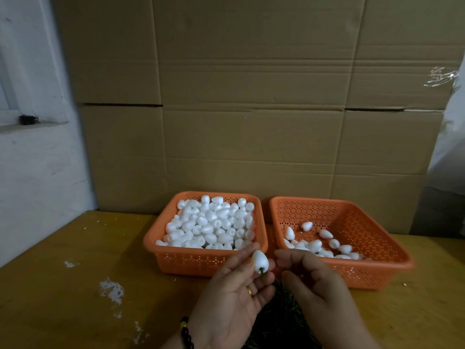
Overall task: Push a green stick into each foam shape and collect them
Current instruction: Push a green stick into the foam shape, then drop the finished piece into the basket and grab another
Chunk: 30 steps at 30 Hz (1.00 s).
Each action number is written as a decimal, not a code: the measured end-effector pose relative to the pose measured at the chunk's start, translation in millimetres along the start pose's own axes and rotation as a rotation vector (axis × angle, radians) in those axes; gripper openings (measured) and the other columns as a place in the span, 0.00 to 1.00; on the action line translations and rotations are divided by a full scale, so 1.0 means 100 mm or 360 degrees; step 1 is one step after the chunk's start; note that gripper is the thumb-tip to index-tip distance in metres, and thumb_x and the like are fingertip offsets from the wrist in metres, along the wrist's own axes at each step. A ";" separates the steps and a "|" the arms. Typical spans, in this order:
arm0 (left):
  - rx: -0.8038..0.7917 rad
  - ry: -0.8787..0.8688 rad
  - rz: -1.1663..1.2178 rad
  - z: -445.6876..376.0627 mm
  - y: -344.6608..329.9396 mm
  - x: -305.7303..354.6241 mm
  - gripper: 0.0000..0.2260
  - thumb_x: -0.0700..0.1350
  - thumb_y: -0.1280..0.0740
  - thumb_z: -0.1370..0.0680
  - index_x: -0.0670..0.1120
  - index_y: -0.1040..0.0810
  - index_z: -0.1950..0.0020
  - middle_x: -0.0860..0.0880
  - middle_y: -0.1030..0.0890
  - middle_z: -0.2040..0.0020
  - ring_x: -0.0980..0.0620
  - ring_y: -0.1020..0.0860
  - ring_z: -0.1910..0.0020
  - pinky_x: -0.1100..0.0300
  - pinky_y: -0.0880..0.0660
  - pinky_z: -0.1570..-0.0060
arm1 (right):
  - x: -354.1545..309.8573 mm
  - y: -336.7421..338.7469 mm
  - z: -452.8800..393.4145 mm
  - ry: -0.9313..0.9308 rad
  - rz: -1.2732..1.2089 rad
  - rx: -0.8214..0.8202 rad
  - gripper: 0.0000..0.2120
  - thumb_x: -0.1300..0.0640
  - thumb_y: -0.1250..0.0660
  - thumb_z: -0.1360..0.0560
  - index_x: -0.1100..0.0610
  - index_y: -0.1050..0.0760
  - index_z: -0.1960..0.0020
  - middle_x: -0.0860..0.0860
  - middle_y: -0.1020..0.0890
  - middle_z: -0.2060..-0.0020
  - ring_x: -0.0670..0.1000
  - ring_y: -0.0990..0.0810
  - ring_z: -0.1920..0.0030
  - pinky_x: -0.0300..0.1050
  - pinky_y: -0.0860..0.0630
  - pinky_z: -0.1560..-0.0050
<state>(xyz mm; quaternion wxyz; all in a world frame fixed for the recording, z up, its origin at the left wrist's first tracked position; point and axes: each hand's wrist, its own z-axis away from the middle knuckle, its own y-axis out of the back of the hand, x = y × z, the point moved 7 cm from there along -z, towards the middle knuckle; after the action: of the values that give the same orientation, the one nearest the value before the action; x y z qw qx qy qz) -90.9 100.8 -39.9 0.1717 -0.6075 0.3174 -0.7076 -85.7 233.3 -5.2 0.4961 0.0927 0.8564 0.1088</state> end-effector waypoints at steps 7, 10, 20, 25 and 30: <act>0.0027 0.0113 0.0035 0.06 -0.07 -0.09 0.18 0.44 0.34 0.29 0.40 0.23 0.40 0.39 0.18 0.52 0.46 0.19 0.59 0.53 0.25 0.56 | -0.06 0.02 0.00 0.0133 0.0179 0.0050 0.25 0.70 0.24 0.34 0.44 0.21 0.48 0.39 0.18 0.51 0.40 0.19 0.49 0.30 0.25 0.50; -0.0041 0.0175 0.0049 0.09 -0.12 -0.15 0.18 0.43 0.36 0.26 0.39 0.23 0.38 0.36 0.18 0.49 0.44 0.18 0.57 0.52 0.22 0.56 | -0.04 -0.02 0.01 0.0073 0.0093 0.0002 0.25 0.68 0.24 0.34 0.41 0.21 0.48 0.44 0.17 0.53 0.44 0.17 0.54 0.35 0.22 0.53; 0.0019 0.0139 -0.0306 0.03 -0.07 -0.20 0.16 0.45 0.35 0.28 0.42 0.22 0.43 0.39 0.17 0.52 0.44 0.18 0.57 0.51 0.24 0.55 | -0.05 0.05 -0.01 0.0114 0.0105 0.0119 0.16 0.54 0.29 0.32 0.43 0.20 0.45 0.44 0.16 0.53 0.42 0.17 0.53 0.34 0.23 0.54; 0.0059 0.0033 -0.0954 0.04 -0.03 -0.12 0.05 0.37 0.34 0.22 0.42 0.23 0.47 0.43 0.16 0.55 0.51 0.19 0.61 0.58 0.23 0.62 | 0.02 0.39 -0.25 0.0126 0.0669 0.0302 0.17 0.56 0.35 0.23 0.44 0.28 0.36 0.40 0.24 0.47 0.41 0.23 0.49 0.34 0.26 0.53; -0.0046 -0.0214 -0.1362 0.06 -0.09 0.11 0.04 0.39 0.32 0.23 0.47 0.21 0.50 0.43 0.17 0.50 0.56 0.20 0.60 0.63 0.23 0.61 | 0.29 0.73 -0.56 -0.0116 0.1001 0.0340 0.13 0.57 0.34 0.23 0.56 0.26 0.39 0.50 0.20 0.49 0.48 0.23 0.53 0.39 0.28 0.57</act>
<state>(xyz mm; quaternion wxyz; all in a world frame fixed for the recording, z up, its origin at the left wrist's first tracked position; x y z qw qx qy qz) -85.8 98.5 -25.2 -0.1254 -0.7314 0.0348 -0.6695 -144.5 305.6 18.4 0.4560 0.4077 0.7742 0.1629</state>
